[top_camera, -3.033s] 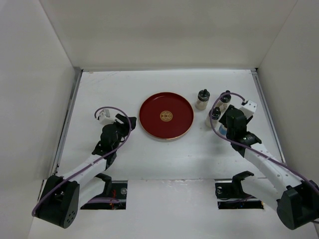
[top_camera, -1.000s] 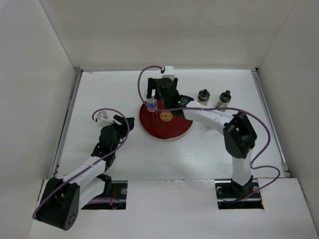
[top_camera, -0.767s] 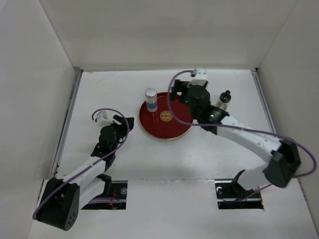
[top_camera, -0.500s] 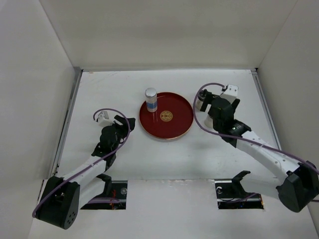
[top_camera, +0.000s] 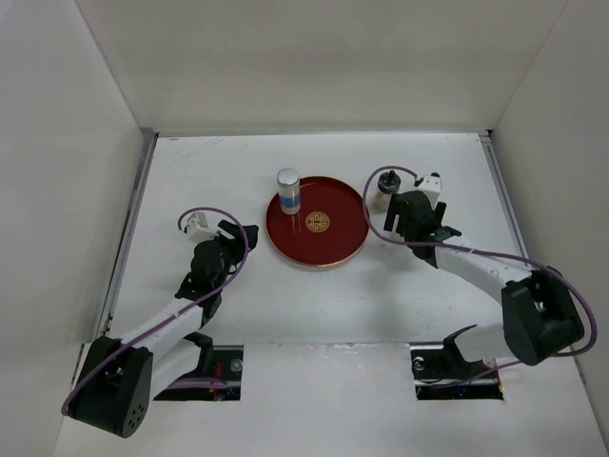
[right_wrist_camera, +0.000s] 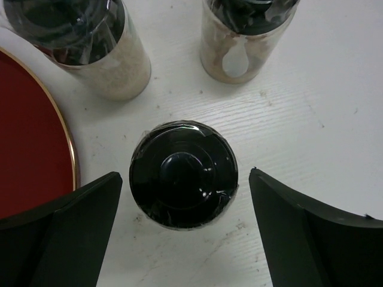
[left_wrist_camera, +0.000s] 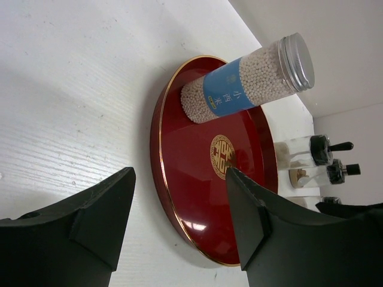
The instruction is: Organize the condiment bottles
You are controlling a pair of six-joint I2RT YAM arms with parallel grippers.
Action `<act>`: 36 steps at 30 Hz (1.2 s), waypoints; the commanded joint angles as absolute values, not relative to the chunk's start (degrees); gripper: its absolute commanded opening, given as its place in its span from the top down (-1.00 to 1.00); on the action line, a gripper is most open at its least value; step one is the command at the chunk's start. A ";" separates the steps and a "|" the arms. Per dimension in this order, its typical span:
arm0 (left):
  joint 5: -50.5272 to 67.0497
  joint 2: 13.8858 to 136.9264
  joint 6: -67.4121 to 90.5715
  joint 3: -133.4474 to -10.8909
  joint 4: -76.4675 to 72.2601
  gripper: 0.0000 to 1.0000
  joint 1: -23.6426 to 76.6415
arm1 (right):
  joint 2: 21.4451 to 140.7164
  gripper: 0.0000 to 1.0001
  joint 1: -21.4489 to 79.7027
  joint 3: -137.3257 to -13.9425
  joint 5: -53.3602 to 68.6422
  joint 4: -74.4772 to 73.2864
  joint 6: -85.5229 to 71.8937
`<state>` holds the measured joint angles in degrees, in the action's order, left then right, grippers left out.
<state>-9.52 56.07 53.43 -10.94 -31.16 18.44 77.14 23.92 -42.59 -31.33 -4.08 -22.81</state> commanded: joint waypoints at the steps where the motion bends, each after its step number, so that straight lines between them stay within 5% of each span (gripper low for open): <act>1: -9.93 55.81 53.53 -10.99 -34.37 -0.20 18.85 | 78.92 -0.81 23.33 -45.61 -29.53 1.58 -23.99; 6: -9.49 55.55 53.79 -10.90 -34.37 -0.20 18.41 | 77.18 -0.39 24.12 -45.27 -33.21 2.81 -23.39; 10: -10.28 55.72 53.52 -10.99 -34.37 -0.20 19.03 | 72.26 -0.26 27.63 -45.26 -39.71 1.94 -21.36; 18: -10.02 55.90 53.70 -11.07 -34.45 -0.20 19.38 | 69.42 -0.26 37.03 -50.09 -39.30 0.61 -21.97; 32: -8.70 57.22 55.37 -10.20 -34.54 -0.20 15.25 | 104.75 -0.30 54.79 -76.89 -35.95 6.33 -19.69; 36: -7.91 57.22 55.72 -10.11 -34.54 -0.20 14.63 | 108.71 -0.46 56.11 -79.28 -35.51 6.24 -20.13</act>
<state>-9.37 57.30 54.74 -10.44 -31.48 15.27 109.30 56.12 -74.67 -33.98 1.48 -20.51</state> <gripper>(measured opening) 0.600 0.731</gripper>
